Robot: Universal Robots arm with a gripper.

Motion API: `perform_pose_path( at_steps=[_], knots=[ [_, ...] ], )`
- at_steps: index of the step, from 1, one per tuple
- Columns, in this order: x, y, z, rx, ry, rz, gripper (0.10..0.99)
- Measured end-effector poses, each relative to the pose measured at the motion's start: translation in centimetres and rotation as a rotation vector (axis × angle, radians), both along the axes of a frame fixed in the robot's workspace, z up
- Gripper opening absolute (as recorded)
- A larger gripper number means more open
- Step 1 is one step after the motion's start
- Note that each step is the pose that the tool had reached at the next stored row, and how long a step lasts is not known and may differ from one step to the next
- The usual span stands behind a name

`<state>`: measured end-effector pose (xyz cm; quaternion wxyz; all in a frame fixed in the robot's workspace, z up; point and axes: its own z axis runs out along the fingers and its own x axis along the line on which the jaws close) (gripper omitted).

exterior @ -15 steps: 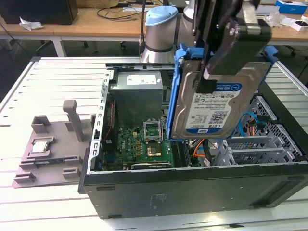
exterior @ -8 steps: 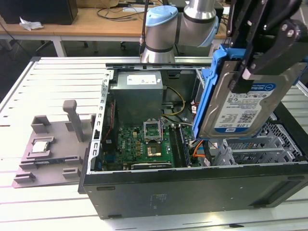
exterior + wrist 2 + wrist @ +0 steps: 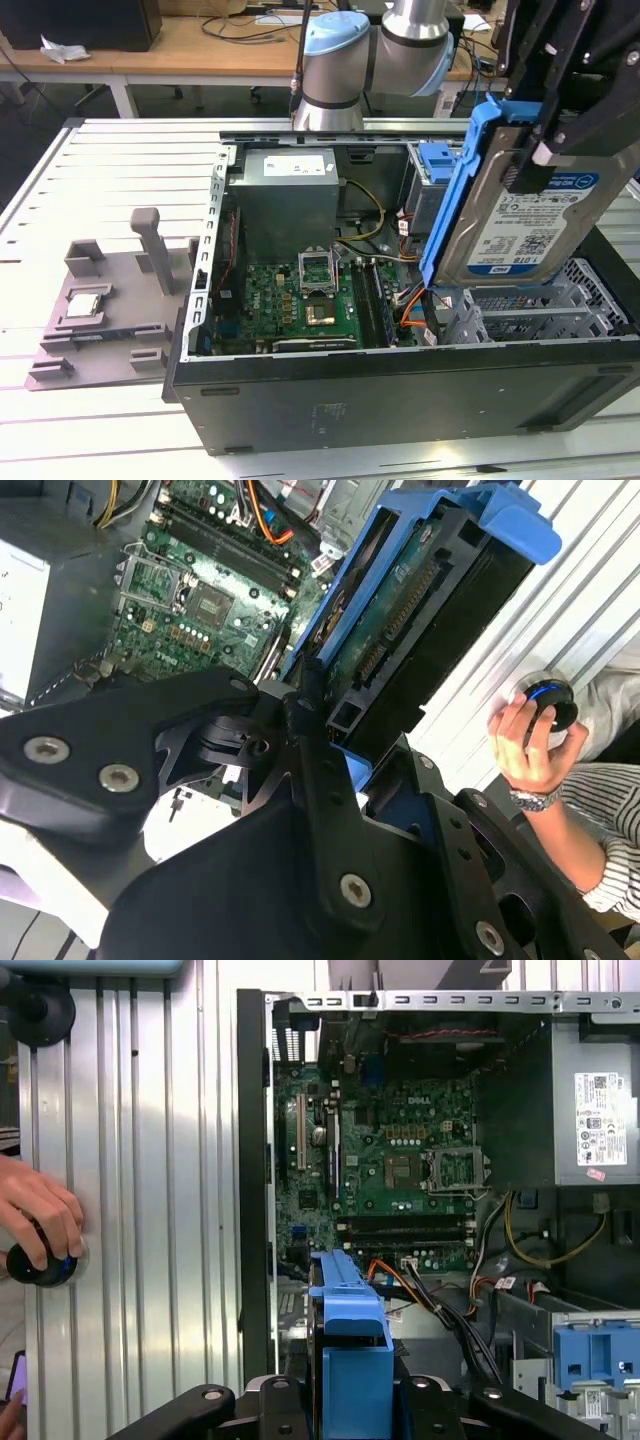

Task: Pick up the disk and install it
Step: 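Pick up the disk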

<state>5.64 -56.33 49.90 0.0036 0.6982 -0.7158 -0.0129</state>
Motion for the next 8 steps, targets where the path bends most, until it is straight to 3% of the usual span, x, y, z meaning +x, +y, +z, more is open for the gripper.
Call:
perform_pose_path(
  at_steps=[8],
  knots=[
    [2.31, -0.01, -0.03, 0.0, 0.0002, 0.0, 0.369]
  ],
)
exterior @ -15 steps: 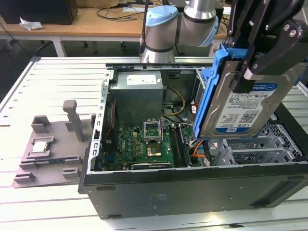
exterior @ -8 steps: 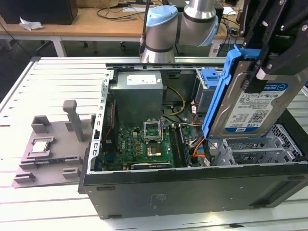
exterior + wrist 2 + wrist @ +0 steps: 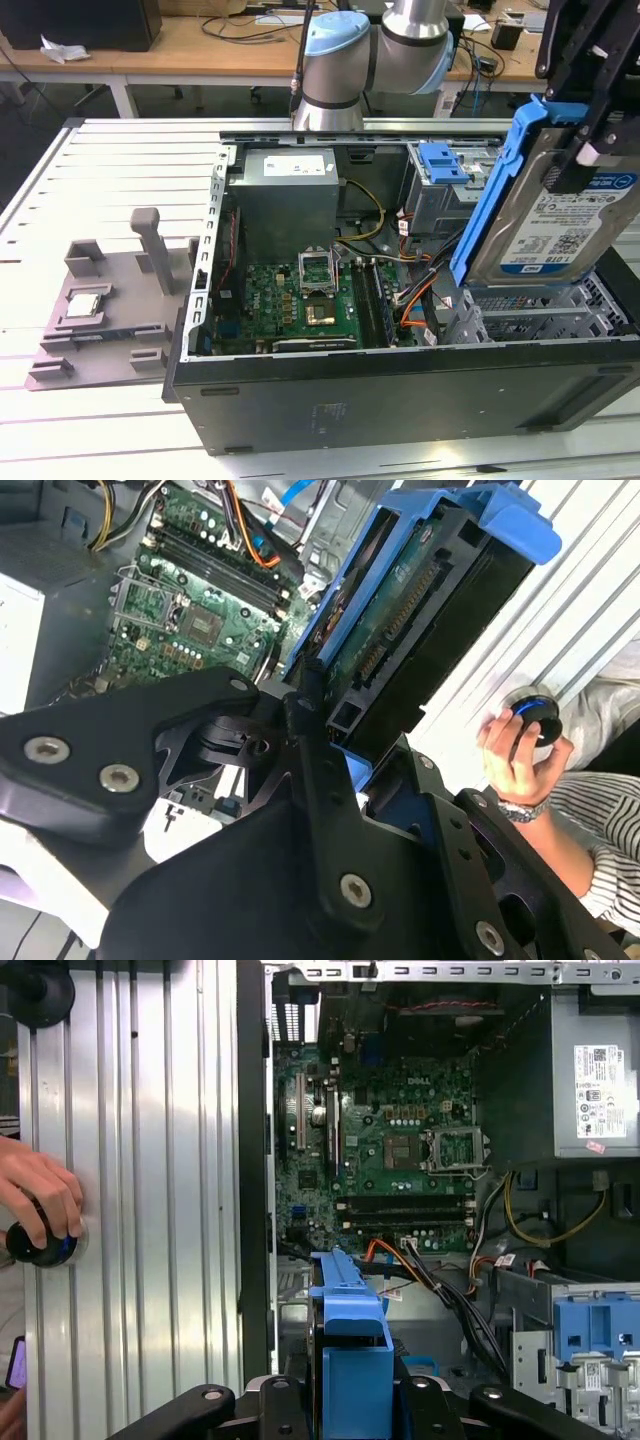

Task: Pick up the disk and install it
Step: 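Pick up the disk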

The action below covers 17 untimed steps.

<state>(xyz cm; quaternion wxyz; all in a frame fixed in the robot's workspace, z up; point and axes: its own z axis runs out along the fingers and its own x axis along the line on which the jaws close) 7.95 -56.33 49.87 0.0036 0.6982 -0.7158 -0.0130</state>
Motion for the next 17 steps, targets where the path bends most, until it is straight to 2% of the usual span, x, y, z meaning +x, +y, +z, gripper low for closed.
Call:
perform_pose_path(
  at_steps=[17],
  knots=[
    [3.52, -0.06, -0.13, 0.0, 0.0003, 0.0, 0.369]
  ],
)
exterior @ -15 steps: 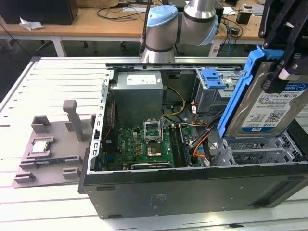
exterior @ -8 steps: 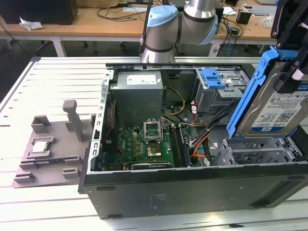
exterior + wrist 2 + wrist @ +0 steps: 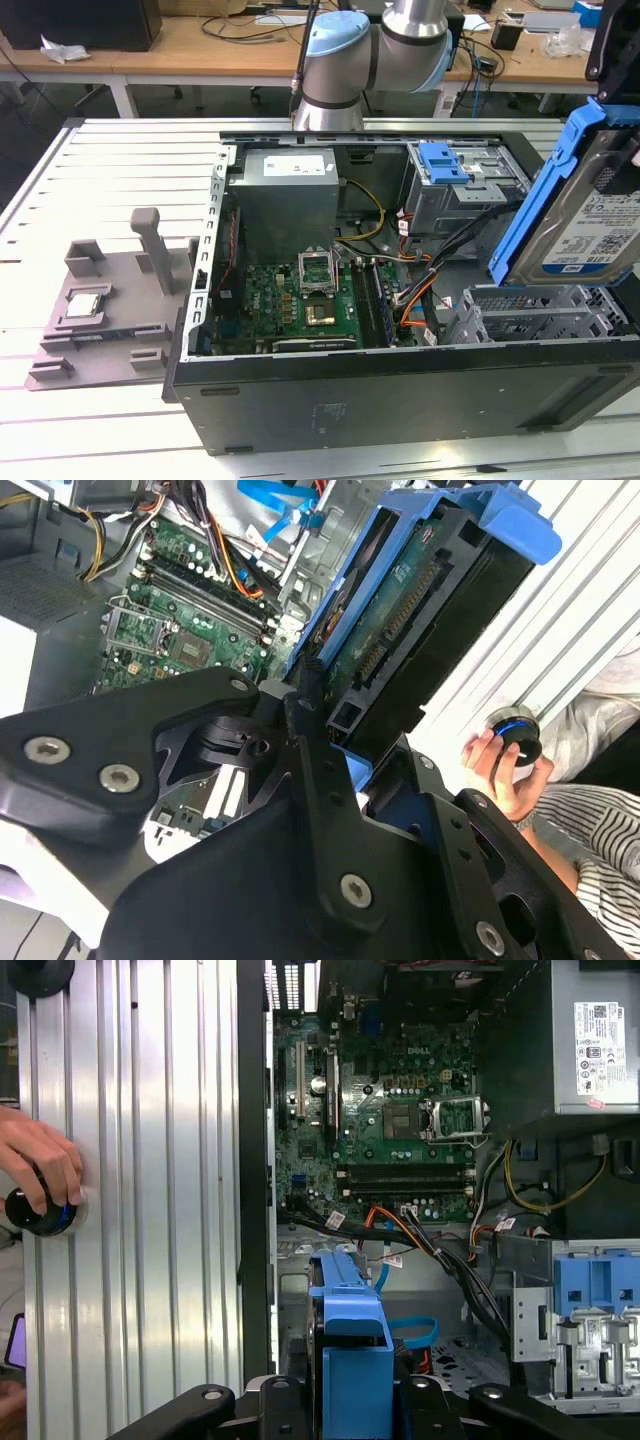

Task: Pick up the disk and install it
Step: 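Pick up the disk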

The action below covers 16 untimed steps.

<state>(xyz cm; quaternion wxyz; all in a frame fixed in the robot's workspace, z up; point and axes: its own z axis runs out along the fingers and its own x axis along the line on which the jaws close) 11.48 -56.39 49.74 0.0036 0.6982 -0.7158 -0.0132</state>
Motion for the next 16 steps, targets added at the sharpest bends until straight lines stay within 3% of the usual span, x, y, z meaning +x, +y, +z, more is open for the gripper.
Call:
perform_pose_path(
  at_steps=[16],
  knots=[
    [0.91, -0.09, -1.24, 0.0, 0.0001, 0.0, 0.369]
  ],
)
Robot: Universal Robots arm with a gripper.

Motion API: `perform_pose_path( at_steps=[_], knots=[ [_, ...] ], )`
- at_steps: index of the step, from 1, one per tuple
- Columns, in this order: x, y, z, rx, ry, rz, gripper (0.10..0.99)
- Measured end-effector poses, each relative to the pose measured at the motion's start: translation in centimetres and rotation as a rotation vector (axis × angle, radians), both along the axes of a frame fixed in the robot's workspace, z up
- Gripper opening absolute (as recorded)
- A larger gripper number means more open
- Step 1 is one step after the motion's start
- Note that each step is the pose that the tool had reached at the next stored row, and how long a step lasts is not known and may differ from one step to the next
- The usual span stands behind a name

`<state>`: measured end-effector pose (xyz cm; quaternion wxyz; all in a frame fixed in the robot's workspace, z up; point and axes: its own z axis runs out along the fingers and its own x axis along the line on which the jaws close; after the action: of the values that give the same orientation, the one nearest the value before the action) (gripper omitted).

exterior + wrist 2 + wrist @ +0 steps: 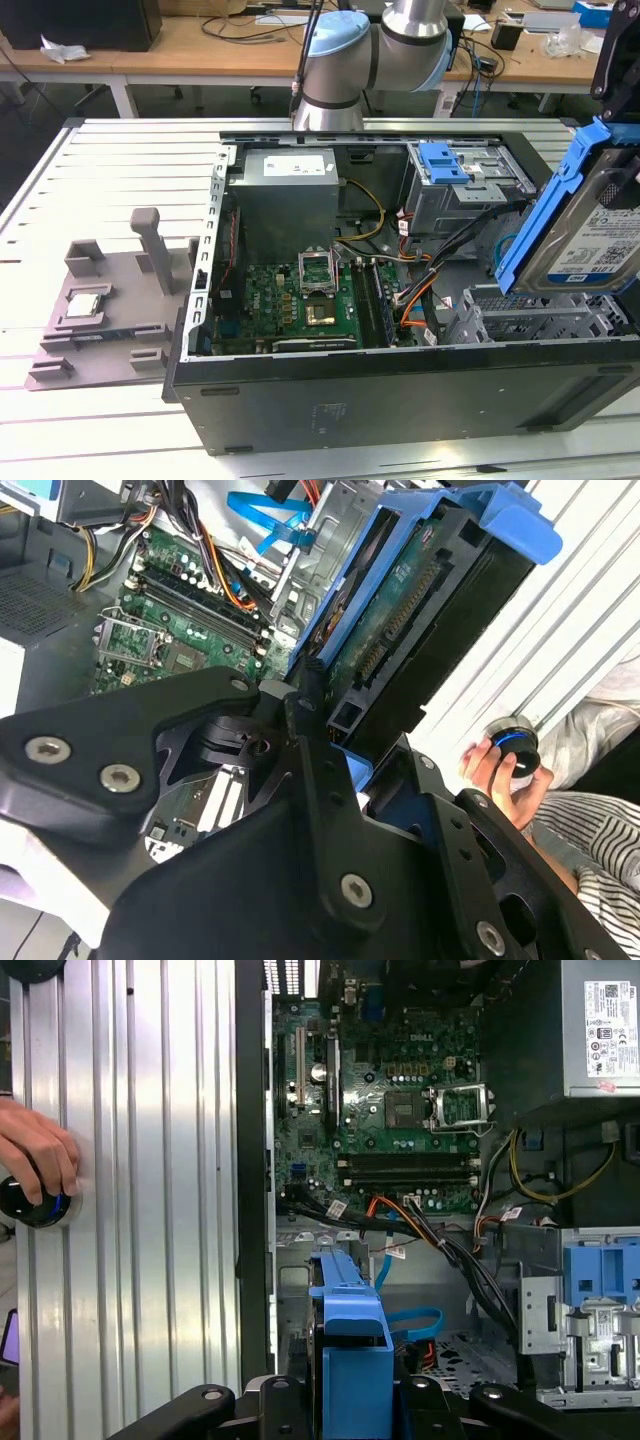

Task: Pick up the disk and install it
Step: 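Pick up the disk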

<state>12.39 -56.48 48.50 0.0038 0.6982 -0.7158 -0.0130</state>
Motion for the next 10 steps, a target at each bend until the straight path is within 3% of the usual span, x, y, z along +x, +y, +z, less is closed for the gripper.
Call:
perform_pose_path(
  at_steps=[7, 10],
  knots=[
    [0.11, -0.09, -1.12, 0.0, 0.0, 0.0, 0.369],
    [0.11, -0.09, -1.26, 0.0, 0.0001, 0.0, 0.369]
  ],
)
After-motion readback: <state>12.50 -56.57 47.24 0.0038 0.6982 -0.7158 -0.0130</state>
